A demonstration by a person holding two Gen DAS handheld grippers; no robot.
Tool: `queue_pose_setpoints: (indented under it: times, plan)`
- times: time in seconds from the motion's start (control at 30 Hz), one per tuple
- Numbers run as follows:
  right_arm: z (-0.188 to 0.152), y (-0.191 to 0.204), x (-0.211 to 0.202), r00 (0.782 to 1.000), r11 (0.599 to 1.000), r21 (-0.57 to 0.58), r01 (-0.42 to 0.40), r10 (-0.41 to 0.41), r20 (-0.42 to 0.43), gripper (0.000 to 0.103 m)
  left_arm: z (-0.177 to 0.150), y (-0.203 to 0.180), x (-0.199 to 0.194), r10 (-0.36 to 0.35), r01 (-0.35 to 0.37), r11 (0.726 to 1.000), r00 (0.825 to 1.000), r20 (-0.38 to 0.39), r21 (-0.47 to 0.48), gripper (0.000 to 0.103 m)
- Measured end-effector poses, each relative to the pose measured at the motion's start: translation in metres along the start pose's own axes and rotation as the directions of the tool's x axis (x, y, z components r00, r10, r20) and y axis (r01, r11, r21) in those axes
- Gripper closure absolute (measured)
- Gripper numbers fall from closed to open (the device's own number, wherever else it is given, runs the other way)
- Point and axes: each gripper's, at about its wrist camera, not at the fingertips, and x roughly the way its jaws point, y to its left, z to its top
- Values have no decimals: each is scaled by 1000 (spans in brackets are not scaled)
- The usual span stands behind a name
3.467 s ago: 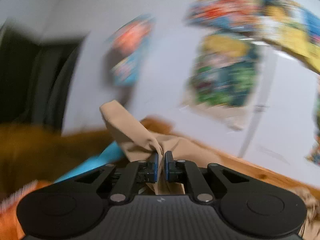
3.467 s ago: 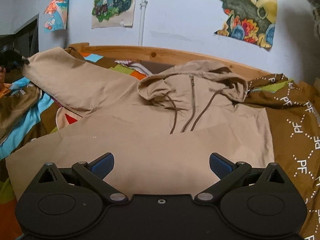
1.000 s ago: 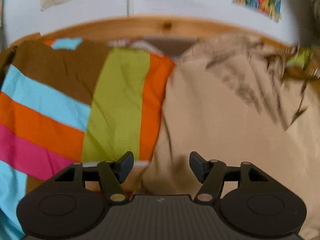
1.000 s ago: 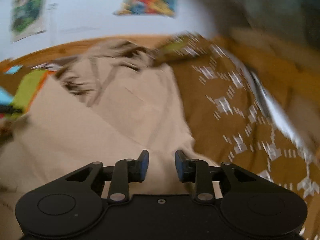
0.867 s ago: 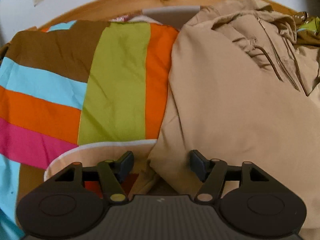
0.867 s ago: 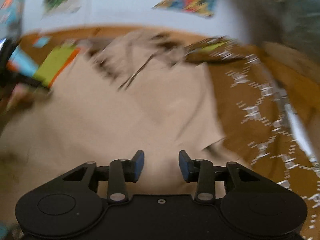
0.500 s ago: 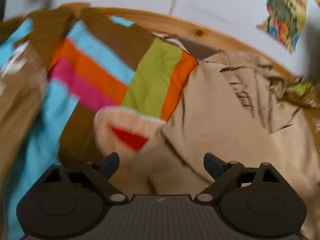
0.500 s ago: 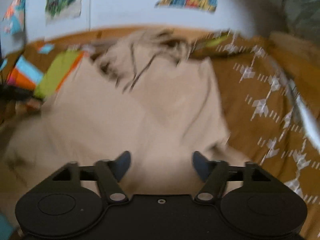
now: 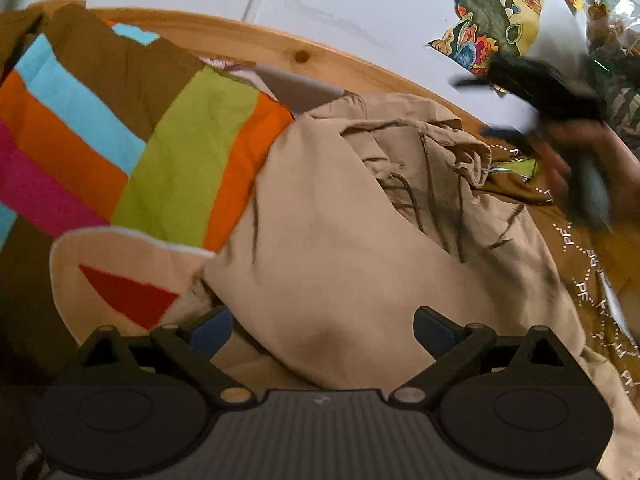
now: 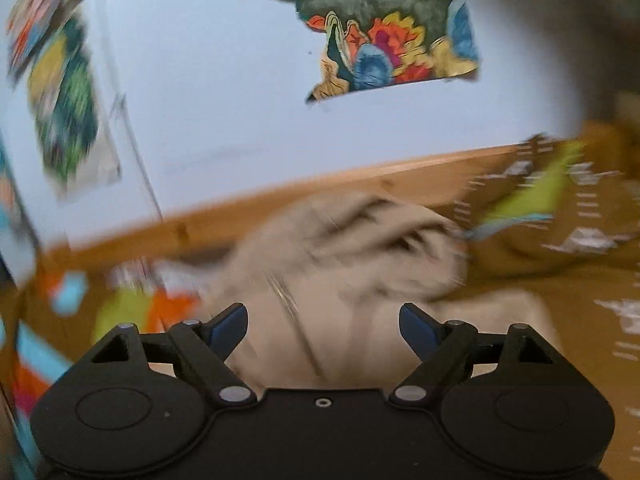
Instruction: Fold large clothes
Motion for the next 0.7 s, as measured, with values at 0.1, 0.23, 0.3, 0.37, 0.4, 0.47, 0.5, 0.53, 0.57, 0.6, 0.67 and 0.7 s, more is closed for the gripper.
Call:
queue_pose_setpoints:
  times: [0.1,0.23,0.3,0.37,0.4,0.47,0.5,0.53,0.57,0.6,0.67,0.7]
  plan:
    - [29,17,57,999,992,118,-49,47,20,21,0,8,10,41,-42,999,998,-39,-9,4]
    - [56,30,119,1000,972,235,17,-16,-4,27,1,14,16,44,-46,998,998,-46,-43,4]
    - [59,29,139,996,950,300,91,-79,-53,33,1,15,18,35,-38,998,998,-55,-51,4]
    - [57,28,146,993,935,336,117,-104,-56,34,0,14,18,35,-37,998,998,-58,-45,4]
    - [57,28,148,992,931,342,123,-113,-50,34,-2,14,19,34,-37,999,998,-58,-40,4]
    - [59,26,153,992,927,354,125,-121,-35,34,-2,14,19,38,-40,998,998,-56,-40,4]
    - [60,24,155,991,919,372,129,-128,-26,34,-2,14,19,38,-41,998,998,-55,-42,4]
    - [60,21,156,991,908,398,131,-135,-18,34,-1,14,18,39,-41,998,998,-54,-43,4]
    - [59,17,157,991,894,430,125,-137,-3,34,-1,14,18,40,-42,998,998,-51,-44,4]
    - [59,13,159,991,882,457,117,-137,10,39,-1,14,17,41,-43,998,998,-46,-44,4]
    - [57,7,160,989,862,494,119,-147,19,67,-1,13,16,39,-40,998,998,-40,-45,4]
    - [55,4,160,989,853,510,112,-145,26,84,-1,13,16,36,-38,998,999,-38,-47,4]
